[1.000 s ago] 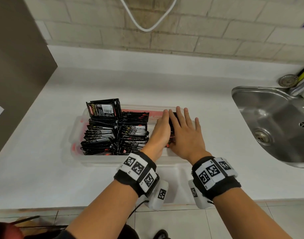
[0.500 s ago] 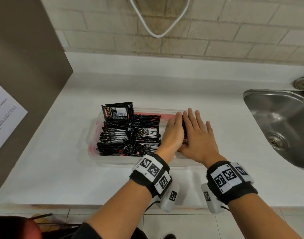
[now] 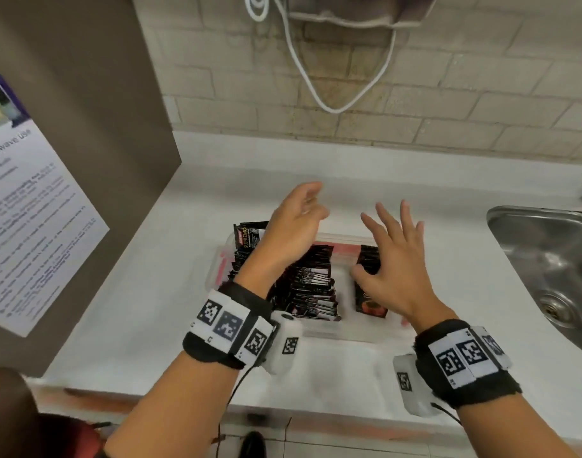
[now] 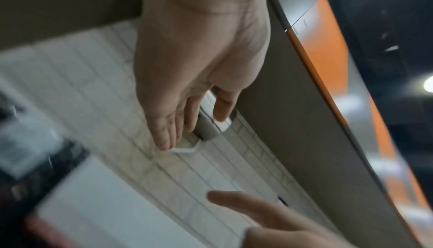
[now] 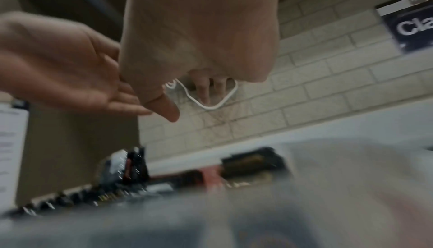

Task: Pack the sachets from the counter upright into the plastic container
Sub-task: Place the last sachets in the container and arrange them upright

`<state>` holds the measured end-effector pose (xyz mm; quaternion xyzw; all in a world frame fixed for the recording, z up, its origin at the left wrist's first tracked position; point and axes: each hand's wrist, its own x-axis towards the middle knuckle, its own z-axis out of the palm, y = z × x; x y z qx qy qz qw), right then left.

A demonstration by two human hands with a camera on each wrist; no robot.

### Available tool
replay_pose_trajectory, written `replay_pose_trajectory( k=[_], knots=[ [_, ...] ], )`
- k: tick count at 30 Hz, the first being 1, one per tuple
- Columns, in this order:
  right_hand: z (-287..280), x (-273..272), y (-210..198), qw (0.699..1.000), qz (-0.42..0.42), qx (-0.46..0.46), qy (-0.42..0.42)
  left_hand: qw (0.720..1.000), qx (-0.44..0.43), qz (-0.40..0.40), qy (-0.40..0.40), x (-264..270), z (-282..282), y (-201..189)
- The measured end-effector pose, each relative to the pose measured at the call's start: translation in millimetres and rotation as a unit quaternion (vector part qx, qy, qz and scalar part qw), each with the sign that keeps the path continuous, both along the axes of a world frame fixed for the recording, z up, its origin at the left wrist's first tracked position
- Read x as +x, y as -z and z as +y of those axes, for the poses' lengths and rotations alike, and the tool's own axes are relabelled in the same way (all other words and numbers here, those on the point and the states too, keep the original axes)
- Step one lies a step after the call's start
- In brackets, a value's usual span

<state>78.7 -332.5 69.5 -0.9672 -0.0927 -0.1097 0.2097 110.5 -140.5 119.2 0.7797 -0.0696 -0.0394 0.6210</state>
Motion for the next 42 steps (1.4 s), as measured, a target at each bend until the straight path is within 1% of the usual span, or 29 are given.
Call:
replay_pose_trajectory(
  k=[1,3,5,8,10,12,14,17,20,23,25,27,31,32,33,36,40,42],
  knots=[
    [11,3,-8,1.000,0.006,0.016,-0.015,0.999,0.034,-0.025,-0.013,5,16,-4],
    [32,11,-23,0.996,0.046,0.065,-0.043,0.991,0.118,-0.058,-0.024,15,47,-8],
    [53,20,-32,0.985,0.114,0.108,-0.073,0.976,0.210,-0.064,-0.019,24,75,-6],
    [82,36,-32,0.970,0.198,0.106,-0.090,0.944,0.325,-0.053,0.024,37,105,3],
    [98,47,-27,0.967,0.226,0.089,-0.079,0.928,0.366,-0.035,0.057,43,115,13],
    [108,57,-19,0.967,0.237,0.074,-0.064,0.918,0.388,-0.017,0.082,46,119,25],
    [117,65,-12,0.967,0.238,0.069,-0.053,0.915,0.394,-0.012,0.084,49,122,35],
    [125,74,-5,0.971,0.229,0.061,-0.041,0.915,0.396,-0.025,0.068,56,127,44],
    [130,80,-1,0.976,0.211,0.047,-0.034,0.918,0.391,-0.037,0.061,58,129,46],
    [128,82,-4,0.978,0.194,0.066,-0.031,0.927,0.367,-0.053,0.064,58,130,43],
    [124,83,-9,0.978,0.180,0.096,-0.036,0.939,0.333,-0.061,0.062,60,132,37],
    [119,83,-15,0.975,0.172,0.131,-0.046,0.946,0.310,-0.066,0.070,62,132,29],
    [108,80,-24,0.960,0.179,0.207,-0.065,0.959,0.264,-0.069,0.080,67,127,11],
    [104,79,-26,0.950,0.184,0.243,-0.065,0.965,0.241,-0.070,0.080,68,124,6],
    [100,77,-28,0.934,0.196,0.292,-0.062,0.971,0.214,-0.069,0.080,69,120,2],
    [86,71,-31,0.866,0.232,0.440,-0.061,0.987,0.125,-0.061,0.077,70,104,-8],
    [66,61,-34,0.803,0.229,0.548,-0.050,0.995,0.020,-0.045,0.085,68,73,-17],
    [53,54,-34,0.761,0.231,0.604,-0.054,0.995,-0.021,-0.037,0.090,66,60,-22]
  ],
)
